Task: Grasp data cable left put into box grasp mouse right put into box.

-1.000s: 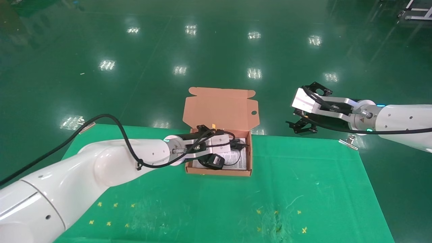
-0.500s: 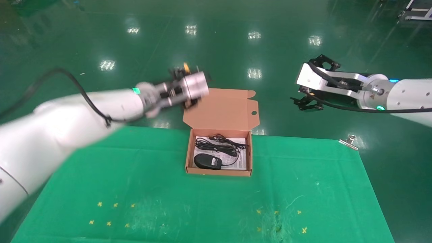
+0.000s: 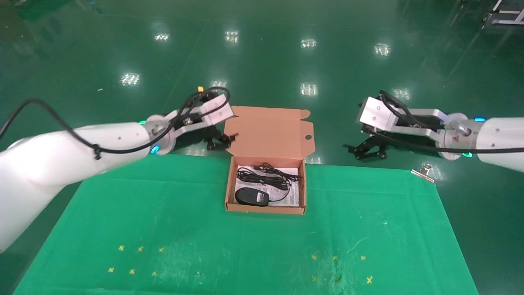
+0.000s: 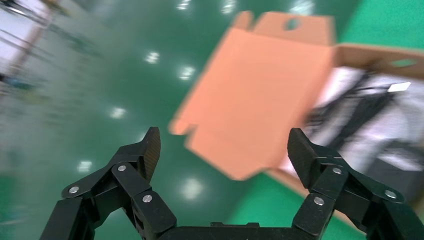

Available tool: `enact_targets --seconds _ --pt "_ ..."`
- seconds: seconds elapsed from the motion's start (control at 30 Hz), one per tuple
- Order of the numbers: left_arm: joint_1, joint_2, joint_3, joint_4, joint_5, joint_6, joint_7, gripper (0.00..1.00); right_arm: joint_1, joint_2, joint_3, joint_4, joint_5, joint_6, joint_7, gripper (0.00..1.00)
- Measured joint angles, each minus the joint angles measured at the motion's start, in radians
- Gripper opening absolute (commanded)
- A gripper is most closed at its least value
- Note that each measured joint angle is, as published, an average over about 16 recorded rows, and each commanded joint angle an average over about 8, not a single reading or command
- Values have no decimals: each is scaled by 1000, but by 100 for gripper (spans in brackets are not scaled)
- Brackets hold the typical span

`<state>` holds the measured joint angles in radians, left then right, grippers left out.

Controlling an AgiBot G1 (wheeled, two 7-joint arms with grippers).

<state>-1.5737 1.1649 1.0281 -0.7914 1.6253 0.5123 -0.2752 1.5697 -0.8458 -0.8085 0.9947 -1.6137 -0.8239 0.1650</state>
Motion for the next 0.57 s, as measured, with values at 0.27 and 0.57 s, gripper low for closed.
enact_targets --seconds 0.27,0.57 --pt "79 -87 -118 -78 -141 155 14 100 -78 37 83 46 139 -106 4 100" --pt "133 -148 -199 -131 -238 262 23 100 -132 62 141 77 235 -179 6 100"
